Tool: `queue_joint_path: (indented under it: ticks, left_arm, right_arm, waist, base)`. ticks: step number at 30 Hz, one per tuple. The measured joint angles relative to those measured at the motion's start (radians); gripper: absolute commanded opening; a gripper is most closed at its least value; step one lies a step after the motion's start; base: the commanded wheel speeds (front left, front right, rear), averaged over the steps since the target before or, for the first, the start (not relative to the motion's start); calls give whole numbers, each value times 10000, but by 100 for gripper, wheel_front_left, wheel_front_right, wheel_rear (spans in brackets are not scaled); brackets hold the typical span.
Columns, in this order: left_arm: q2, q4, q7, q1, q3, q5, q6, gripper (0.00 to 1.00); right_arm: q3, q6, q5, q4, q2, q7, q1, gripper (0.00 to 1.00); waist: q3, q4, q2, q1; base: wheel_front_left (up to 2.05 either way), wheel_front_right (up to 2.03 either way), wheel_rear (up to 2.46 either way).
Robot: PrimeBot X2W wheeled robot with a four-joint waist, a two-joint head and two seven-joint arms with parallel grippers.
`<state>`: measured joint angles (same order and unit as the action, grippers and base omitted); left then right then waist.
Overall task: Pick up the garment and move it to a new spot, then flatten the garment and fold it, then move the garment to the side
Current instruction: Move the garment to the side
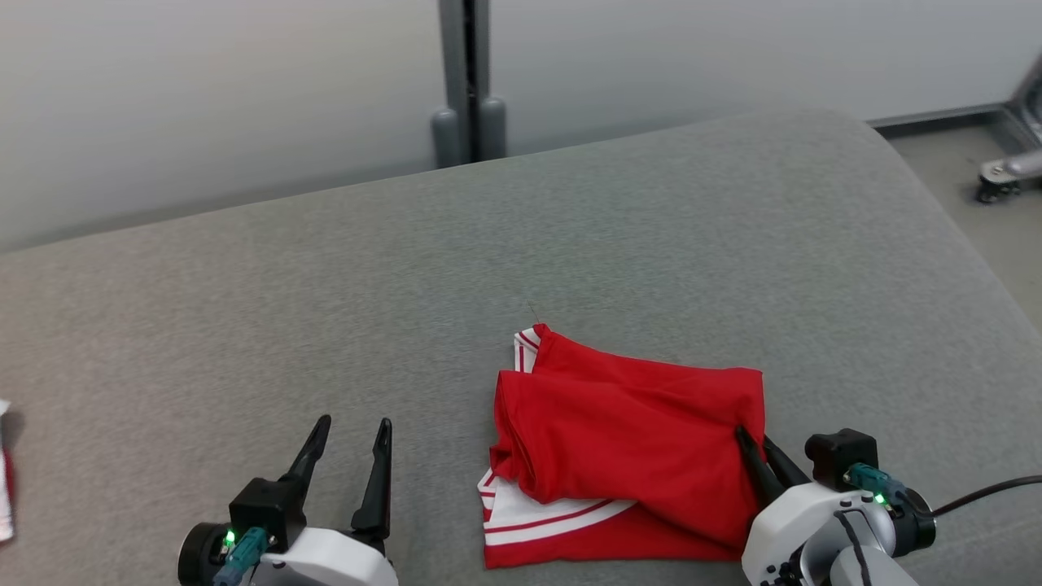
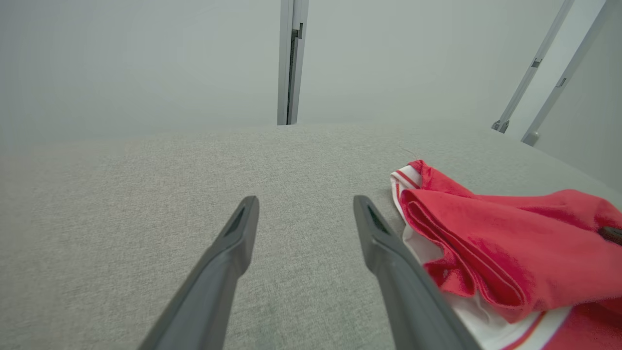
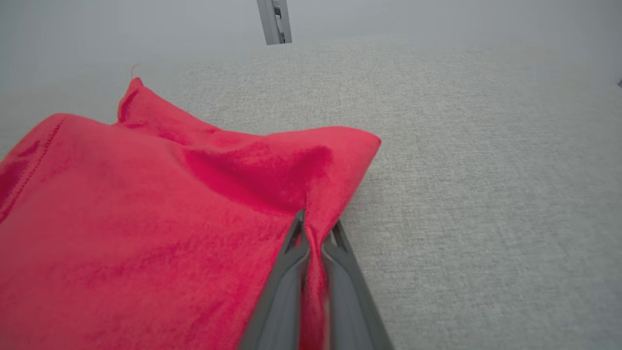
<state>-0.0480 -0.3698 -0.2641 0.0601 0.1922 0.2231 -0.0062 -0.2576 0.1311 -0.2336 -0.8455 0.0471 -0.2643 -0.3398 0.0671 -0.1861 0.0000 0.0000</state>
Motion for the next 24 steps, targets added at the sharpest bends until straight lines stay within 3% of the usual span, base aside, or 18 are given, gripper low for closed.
queue_joint_path:
  ticks: [7,12,15,24]
  left_arm:
    - [8,384,0,338,418,69,63,100]
    - [8,433,0,498,558,42,77,100]
    - [2,422,0,503,637,-31,61,100]
    - [2,518,0,1132,767,-481,-165,100]
  right_arm:
    - [44,-2,-67,330,12,0,281,0]
    - [111,0,-29,594,10,0,347,0]
    - [276,-2,173,627,12,0,254,0]
    - [1559,0,1427,215,1099,2,-2012,0]
  waist:
    - [148,-1554,0,0]
    - [347,-2139,0,0]
    - [552,-2129,0,0]
    - [1367,-999,0,0]
  base:
    - [0,0,0]
    - [0,0,0]
    - [0,0,0]
    - [0,0,0]
